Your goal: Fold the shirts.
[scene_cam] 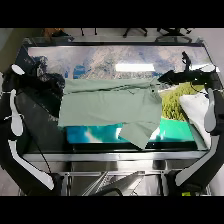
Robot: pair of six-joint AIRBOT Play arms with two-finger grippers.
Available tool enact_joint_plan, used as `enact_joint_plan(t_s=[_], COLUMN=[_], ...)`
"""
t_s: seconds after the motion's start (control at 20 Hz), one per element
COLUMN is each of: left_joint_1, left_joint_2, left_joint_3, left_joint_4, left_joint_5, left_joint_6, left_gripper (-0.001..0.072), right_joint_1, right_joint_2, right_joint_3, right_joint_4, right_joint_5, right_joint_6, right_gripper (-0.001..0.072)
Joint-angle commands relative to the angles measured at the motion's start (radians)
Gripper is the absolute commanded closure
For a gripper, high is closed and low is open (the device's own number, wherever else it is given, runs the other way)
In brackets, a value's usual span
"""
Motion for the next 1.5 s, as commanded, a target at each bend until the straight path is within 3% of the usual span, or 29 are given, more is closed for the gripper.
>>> enact_joint_plan(t_s=[0.0,0.3,0.35,0.4,0.45,0.5,0.55,0.6,0.65,1.05,1.3,1.35,1.4,1.45], left_joint_1=[0.058,0.034,0.024,0.016,0.012,0.008,0.003,0.003,0.003,0.003,0.003,0.003,0.004,0.004], left_joint_2=[0.075,0.227,0.233,0.233,0.233,0.233,0.234,0.235,0.235,0.235,0.235,0.235,0.235,0.235], left_joint_3=[-0.207,-0.655,-0.682,-0.696,-0.705,-0.710,-0.709,-0.706,-0.700,-0.658,-0.658,-0.658,-0.658,-0.658], left_joint_4=[-0.018,-0.033,-0.076,-0.128,-0.179,-0.232,-0.257,-0.261,-0.260,-0.248,-0.248,-0.247,-0.245,-0.243], left_joint_5=[-0.163,0.021,0.048,0.080,0.108,0.123,0.121,0.109,0.094,0.064,0.056,0.047,0.034,0.016], left_joint_6=[-0.013,0.066,0.087,0.104,0.119,0.134,0.151,0.163,0.164,0.162,0.161,0.161,0.161,0.161], left_gripper=[0.0051,0.0051,0.0051,0.0052,0.0053,0.0194,0.0439,0.0635,0.0692,0.0693,0.0693,0.0693,0.0693,0.0694], right_joint_1=[-0.047,-0.112,-0.129,-0.139,-0.142,-0.141,-0.140,-0.139,-0.138,-0.063,0.055,0.060,0.059,0.059], right_joint_2=[0.137,0.427,0.475,0.514,0.549,0.576,0.601,0.616,0.624,0.622,0.604,0.604,0.605,0.606], right_joint_3=[-0.188,-0.673,-0.744,-0.807,-0.869,-0.924,-0.981,-1.027,-1.071,-1.260,-1.262,-1.262,-1.262,-1.262], right_joint_4=[-0.048,-0.127,-0.126,-0.127,-0.129,-0.128,-0.127,-0.127,-0.128,-0.118,0.067,0.089,0.093,0.090], right_joint_5=[0.101,0.006,-0.025,-0.055,-0.081,-0.101,-0.114,-0.126,-0.131,-0.206,-0.338,-0.336,-0.327,-0.311], right_joint_6=[0.044,0.040,0.043,0.064,0.078,0.079,0.079,0.079,0.077,0.077,0.023,0.010,0.006,0.006], right_gripper=[0.0469,0.0467,0.0421,0.0319,0.0303,0.0303,0.0303,0.0303,0.0303,0.0302,0.0319,0.0423,0.0585,0.0653])
